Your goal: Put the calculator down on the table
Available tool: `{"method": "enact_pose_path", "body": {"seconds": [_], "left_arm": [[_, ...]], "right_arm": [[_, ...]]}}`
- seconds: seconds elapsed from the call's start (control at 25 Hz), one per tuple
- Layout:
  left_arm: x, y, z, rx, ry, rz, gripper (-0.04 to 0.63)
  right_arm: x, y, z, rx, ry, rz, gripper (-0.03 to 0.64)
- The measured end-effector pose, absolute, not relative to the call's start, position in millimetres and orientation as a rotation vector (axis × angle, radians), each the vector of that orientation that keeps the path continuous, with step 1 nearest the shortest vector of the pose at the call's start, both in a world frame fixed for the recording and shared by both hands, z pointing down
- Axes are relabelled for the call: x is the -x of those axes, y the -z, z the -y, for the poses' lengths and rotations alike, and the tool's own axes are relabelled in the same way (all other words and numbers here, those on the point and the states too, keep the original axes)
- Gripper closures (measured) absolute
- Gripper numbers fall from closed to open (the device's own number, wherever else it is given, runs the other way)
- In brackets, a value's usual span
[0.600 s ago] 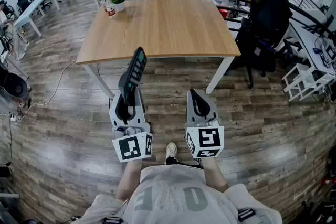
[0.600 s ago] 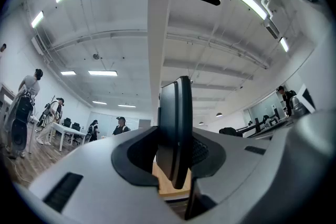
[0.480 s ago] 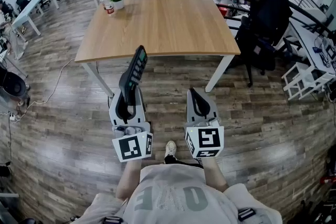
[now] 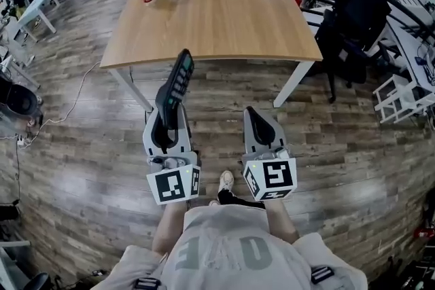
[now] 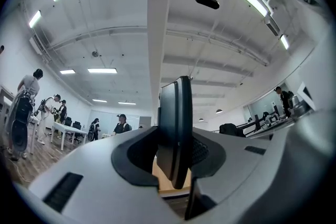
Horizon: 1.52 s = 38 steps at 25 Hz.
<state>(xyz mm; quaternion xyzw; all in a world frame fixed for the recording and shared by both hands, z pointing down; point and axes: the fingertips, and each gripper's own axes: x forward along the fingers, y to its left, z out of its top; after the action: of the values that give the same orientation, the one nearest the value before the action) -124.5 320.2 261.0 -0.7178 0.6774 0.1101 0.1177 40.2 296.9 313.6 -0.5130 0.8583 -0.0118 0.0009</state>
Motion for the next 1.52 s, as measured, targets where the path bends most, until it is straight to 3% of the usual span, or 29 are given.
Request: {"method": "enact_pose_path", "body": {"seconds": [0.88,1.52], "left_arm": [[142,-254,-237,2.009,-0.253,-2.030,0.483],[139,-247,-184,2.029,-0.377,-2.013,0.483]], "right_arm": [[-28,-332,-193,1.498,0.108,-2.764,0.598],[-36,-299,-167,1.530,-0.206,-2.785,0.598]]}}
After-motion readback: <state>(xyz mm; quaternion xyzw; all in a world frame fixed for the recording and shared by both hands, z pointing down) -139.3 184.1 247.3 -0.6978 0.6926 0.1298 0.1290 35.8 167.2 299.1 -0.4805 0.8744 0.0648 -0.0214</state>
